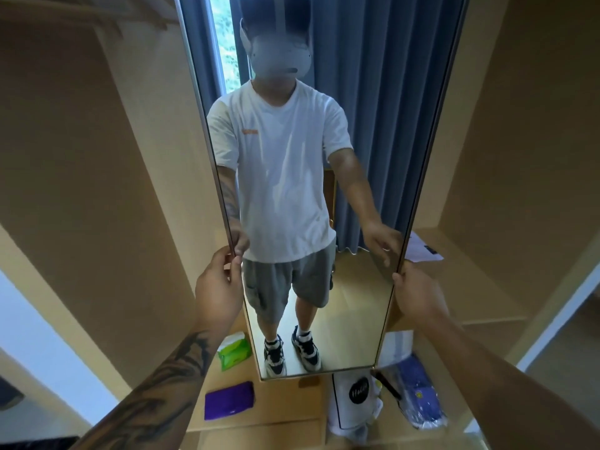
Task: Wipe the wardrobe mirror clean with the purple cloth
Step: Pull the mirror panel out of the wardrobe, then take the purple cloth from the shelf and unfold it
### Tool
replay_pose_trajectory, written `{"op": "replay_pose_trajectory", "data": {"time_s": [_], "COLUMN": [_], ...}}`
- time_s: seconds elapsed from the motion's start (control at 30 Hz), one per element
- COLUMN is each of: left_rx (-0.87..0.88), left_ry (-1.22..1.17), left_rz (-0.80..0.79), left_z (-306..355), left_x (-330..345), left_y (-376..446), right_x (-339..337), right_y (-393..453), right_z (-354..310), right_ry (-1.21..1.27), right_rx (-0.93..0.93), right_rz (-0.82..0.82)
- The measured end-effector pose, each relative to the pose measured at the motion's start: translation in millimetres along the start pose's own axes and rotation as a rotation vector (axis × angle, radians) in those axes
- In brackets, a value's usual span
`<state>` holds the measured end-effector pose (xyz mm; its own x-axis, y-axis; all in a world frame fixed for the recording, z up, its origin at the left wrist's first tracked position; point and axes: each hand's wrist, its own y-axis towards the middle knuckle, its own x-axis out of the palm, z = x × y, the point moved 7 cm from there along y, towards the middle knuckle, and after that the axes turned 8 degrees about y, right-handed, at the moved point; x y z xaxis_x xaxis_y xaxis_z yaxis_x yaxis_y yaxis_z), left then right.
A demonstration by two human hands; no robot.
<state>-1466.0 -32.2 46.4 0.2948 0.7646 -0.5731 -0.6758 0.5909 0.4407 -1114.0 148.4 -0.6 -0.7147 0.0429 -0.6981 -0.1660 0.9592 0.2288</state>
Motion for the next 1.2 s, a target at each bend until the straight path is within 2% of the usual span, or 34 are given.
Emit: {"op": "replay_pose_trajectory", "data": {"time_s": [0.13, 0.27, 0.37, 0.43, 0.57, 0.7, 0.9, 1.2], "left_rx": [-0.023, -0.104, -0.074, -0.052, -0.050, -0.114, -0.263, -0.298], "left_ry": [0.133, 0.246, 0.375, 0.455, 0.576, 0.619, 0.606, 0.543], "left_rz": [-0.133, -0.296, -0.383, -0.425, -0.533, -0.684, -0.857, -0.921], "left_z": [-12.8, -45.0, -72.3, -85.7, -119.1, -170.9, -255.8, -345.3], "left_x": [13.8, 32.6, 41.8, 48.8, 65.7, 76.2, 77.0, 81.7], "left_y": [-14.0, -47.4, -80.2, -99.0, -125.5, -147.9, -189.5, -169.0], "right_x": [12.3, 36.2, 69.6, 98.5, 157.5, 215.4, 312.7, 427.3], "right_y": [-13.3, -35.4, -60.5, -78.2, -116.7, -152.1, -195.8, -212.7], "right_z": [7.1, 13.0, 5.5, -2.6, -15.4, -32.4, -40.7, -84.2], "right_ry": [-0.098, -0.131, -0.207, -0.283, -0.288, -0.298, -0.320, -0.374], "right_rx": [0.148, 0.208, 0.142, 0.033, -0.083, -0.130, -0.114, -0.060], "right_rz": [-0.060, -0.121, -0.241, -0.343, -0.553, -0.736, -0.892, -0.926]}}
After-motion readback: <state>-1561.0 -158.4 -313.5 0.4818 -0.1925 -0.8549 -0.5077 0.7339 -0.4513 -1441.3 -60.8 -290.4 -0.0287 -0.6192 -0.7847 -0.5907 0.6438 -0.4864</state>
